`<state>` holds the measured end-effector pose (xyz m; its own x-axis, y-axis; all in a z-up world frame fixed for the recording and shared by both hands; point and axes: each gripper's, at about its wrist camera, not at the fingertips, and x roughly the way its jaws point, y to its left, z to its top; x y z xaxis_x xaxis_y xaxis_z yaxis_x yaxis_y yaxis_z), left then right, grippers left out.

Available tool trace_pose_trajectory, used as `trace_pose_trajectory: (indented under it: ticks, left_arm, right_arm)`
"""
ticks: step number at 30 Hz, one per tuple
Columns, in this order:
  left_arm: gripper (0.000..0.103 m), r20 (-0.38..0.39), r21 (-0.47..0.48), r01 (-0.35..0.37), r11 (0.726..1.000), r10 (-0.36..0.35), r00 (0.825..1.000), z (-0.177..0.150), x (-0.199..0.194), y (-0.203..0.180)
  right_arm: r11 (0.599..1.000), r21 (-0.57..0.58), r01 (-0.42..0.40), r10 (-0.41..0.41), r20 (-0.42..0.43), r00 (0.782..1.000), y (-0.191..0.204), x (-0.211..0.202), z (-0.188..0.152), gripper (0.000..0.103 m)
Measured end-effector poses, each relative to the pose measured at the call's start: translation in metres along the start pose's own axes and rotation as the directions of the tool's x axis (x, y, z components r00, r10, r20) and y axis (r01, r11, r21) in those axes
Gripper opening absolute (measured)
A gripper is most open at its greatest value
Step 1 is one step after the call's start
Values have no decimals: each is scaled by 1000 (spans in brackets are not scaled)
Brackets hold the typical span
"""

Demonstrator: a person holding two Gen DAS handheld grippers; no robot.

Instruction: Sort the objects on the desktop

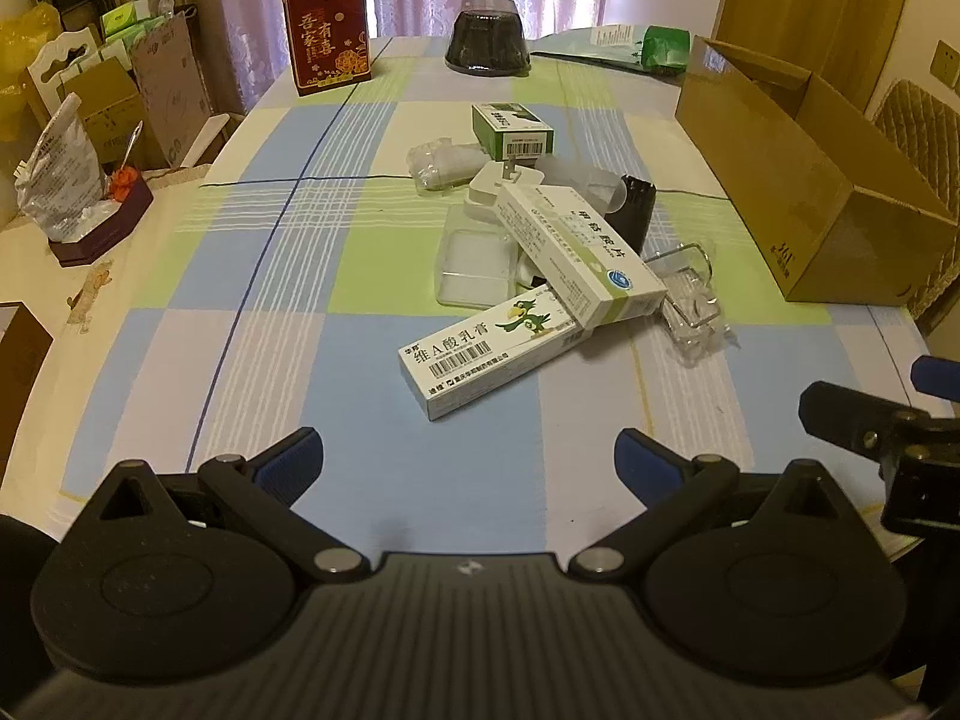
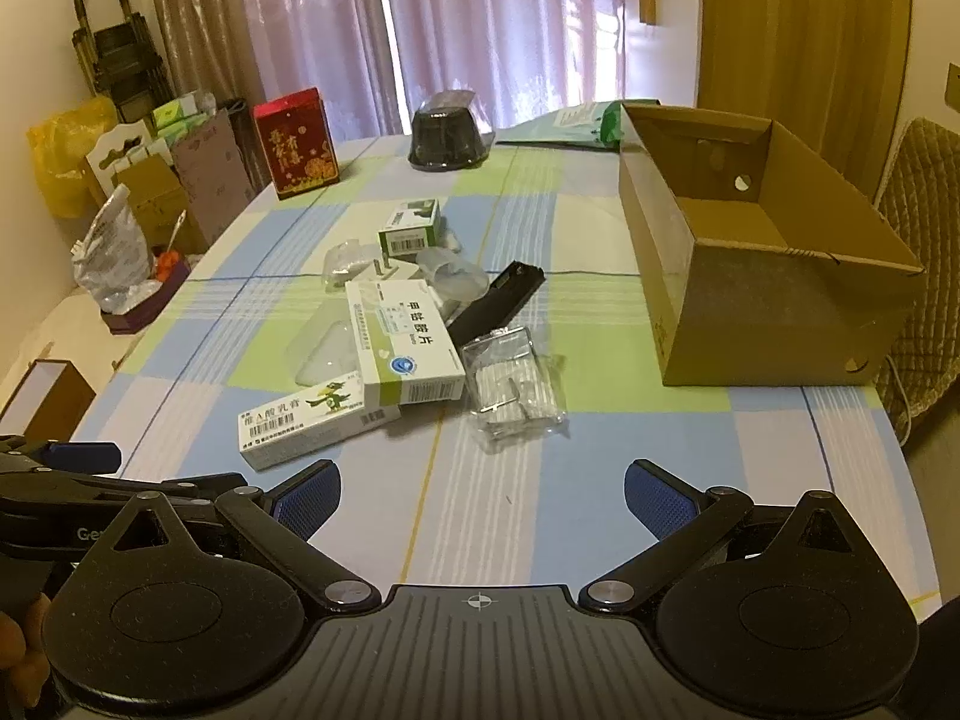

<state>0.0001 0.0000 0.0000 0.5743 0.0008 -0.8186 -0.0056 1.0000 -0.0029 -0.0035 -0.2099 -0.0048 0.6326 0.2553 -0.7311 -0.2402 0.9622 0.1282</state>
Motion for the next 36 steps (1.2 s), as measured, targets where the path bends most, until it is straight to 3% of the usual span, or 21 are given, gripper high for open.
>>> trace_pose_trajectory:
  ticks: [6,9,36]
  left_arm:
    - [102,33,6,16,1000,-16,999,-2,1,1]
    - [102,30,7,19,1000,-19,999,-3,1,0]
    - [102,3,2,33,999,-33,999,-1,2,-1]
  right_arm:
    - [1000,-7,1,-1,-28,1000,-4,7,8,103]
    - [999,-34,21,-20,23,1000,1,-1,-4,103]
    - [999,-32,12,-12,4,1000,1,3,-7,103]
